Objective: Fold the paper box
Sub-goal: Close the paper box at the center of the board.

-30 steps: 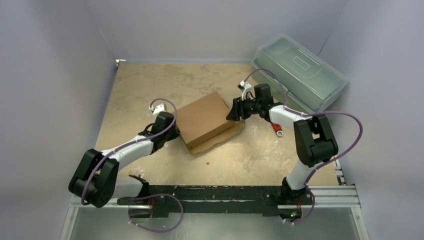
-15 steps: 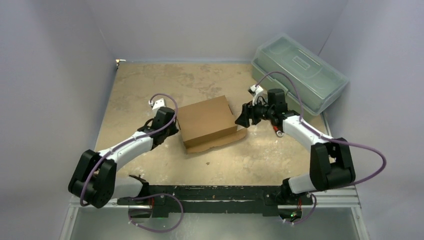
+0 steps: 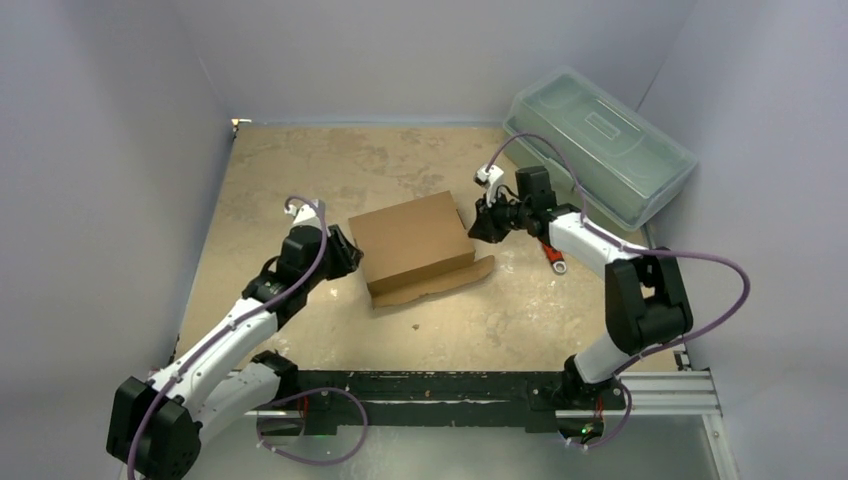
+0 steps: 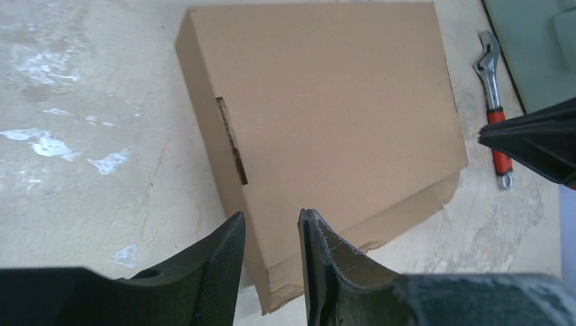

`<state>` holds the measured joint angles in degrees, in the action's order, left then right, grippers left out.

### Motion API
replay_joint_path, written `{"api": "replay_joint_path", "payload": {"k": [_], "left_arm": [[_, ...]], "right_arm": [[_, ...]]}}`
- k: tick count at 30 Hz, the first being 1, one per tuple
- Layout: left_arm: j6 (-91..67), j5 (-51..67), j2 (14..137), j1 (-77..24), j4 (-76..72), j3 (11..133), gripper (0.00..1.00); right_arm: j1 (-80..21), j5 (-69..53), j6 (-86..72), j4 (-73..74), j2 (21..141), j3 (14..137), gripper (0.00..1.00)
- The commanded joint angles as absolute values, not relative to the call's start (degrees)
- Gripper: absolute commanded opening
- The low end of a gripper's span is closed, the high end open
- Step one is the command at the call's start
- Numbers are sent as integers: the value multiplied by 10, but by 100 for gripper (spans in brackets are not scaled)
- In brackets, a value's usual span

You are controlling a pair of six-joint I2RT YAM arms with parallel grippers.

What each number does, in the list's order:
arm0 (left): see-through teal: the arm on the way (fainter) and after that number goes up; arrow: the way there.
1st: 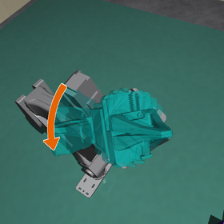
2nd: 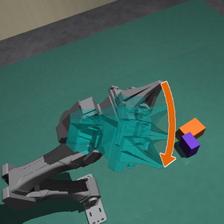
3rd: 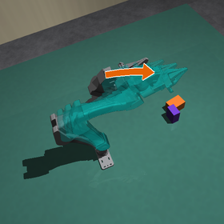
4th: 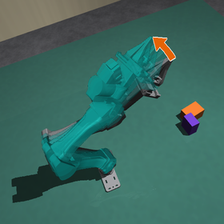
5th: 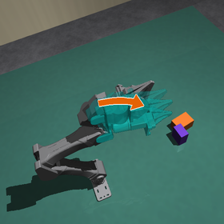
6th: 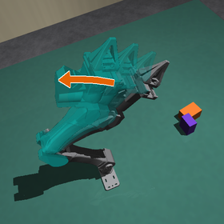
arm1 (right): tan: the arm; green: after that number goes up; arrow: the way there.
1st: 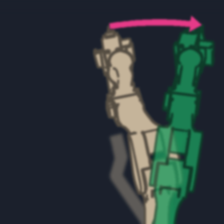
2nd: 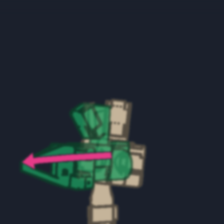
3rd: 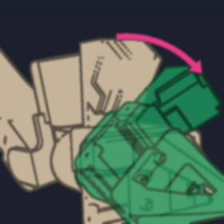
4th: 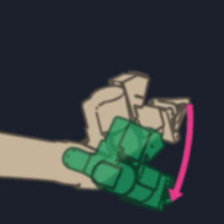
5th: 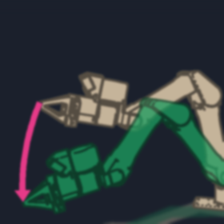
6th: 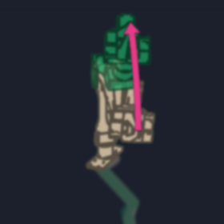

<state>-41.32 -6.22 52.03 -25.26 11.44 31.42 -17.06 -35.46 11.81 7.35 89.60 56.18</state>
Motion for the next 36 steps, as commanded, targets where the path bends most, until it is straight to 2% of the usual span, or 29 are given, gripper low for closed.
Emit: {"api": "replay_joint_path", "payload": {"k": [1,8,13,16,20,22,29,36], "left_arm": [[-405,-3,551,-255,76,314,36],[-385,2,627,-255,66,319,39],[-385,-20,605,-255,81,323,41],[-388,-41,557,-255,105,326,51],[-399,-63,518,-254,124,321,61],[-405,-63,525,-255,113,312,63],[-397,-54,604,-255,64,312,63],[-392,-27,680,-255,9,333,61]], "right_arm": [[-184,-337,152,117,916,587,14],[-185,-316,159,147,946,595,14],[-183,-350,161,144,917,594,17],[-178,-371,155,133,869,588,26],[-174,-378,127,111,843,576,51],[-170,-383,101,92,853,570,56],[-142,-399,16,48,918,558,54],[-131,-448,4,67,969,556,50]]}}
